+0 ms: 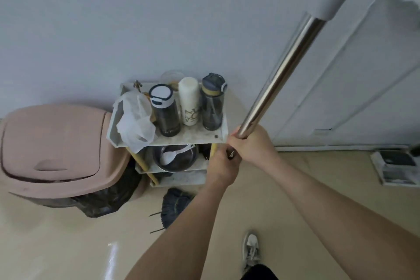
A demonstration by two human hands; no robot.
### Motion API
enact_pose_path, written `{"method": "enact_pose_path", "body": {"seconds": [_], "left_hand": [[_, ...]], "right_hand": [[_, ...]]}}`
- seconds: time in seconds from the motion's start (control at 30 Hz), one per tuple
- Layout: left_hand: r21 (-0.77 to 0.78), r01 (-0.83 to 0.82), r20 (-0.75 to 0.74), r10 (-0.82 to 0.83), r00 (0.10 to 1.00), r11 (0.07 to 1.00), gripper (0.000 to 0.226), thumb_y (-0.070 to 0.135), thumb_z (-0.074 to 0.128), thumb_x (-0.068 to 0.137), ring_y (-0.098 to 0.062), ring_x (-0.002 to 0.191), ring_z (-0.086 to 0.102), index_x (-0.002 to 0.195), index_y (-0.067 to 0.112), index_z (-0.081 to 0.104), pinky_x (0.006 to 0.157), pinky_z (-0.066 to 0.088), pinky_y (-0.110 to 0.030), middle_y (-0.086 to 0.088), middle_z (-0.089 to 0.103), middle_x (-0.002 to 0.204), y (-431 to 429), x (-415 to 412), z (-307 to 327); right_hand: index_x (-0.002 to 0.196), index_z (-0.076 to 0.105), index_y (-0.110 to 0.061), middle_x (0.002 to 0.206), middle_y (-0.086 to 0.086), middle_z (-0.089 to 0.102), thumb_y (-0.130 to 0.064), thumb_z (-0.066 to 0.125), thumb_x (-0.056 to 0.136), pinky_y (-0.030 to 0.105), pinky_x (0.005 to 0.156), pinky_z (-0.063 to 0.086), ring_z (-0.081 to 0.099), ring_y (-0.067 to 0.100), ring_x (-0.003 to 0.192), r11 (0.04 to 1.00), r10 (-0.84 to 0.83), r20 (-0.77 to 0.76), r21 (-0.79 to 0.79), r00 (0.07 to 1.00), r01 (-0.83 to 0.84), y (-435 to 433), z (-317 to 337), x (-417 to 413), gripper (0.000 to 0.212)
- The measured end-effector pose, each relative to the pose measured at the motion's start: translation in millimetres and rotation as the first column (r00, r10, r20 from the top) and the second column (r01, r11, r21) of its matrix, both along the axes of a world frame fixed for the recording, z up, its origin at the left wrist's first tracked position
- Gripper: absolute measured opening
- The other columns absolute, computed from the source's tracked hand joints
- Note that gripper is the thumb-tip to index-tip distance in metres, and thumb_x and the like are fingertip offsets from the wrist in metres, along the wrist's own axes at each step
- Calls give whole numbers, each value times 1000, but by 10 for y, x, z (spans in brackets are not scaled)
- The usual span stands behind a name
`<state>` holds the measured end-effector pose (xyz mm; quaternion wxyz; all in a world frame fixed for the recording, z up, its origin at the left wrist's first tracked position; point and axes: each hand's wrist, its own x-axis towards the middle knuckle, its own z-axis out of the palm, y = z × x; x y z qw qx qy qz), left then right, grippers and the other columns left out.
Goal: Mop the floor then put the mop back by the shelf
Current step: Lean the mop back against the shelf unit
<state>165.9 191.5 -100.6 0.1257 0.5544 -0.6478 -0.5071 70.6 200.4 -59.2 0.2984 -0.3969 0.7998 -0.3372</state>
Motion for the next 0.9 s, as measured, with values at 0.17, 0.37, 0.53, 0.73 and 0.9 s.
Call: {"method": "enact_pose_path", "body": {"seconds": [0.17,0.37,0.53,0.73,0.9], "left_hand": [[41,-11,-65,14,998,999,41,28,59,90,-29,112,62,130,19,52,94,51,-39,-8,68,118,-4,-963,154],[53,-90,-167,97,981,995,16,34,51,96,-20,81,58,109,24,51,65,42,-27,3,60,85,-113,-1699,380],[7,-128,-175,128,976,992,17,33,46,99,-20,83,55,113,24,49,72,41,-30,3,57,87,-350,-1921,656],[-71,-118,26,120,992,990,39,31,47,98,-33,111,62,131,10,47,91,51,-39,-13,66,118,-775,-2002,703],[-283,-100,-13,101,995,954,41,19,48,96,-34,97,66,135,6,43,81,55,-47,-15,68,107,-1021,-1936,703]], "right_hand": [[58,57,-18,57,-3,59,-19,66,76,22,52,40,61,12,57,994,110,-30,18,993,-110,-67,228,-962,21],[75,55,-16,69,0,57,-16,65,73,26,58,44,56,15,65,930,364,-45,69,930,-361,-353,652,-1796,11],[74,55,-13,70,5,56,-9,65,67,33,64,50,57,20,66,872,490,-61,57,870,-487,-736,1007,-2005,13],[78,56,-14,74,1,58,-6,63,74,27,62,46,57,18,69,885,460,-110,-21,881,-465,-1015,861,-1945,11],[76,53,-26,78,-6,61,-12,66,83,19,62,42,57,8,71,894,411,-122,-144,904,-425,-1233,804,-1862,20]]}}
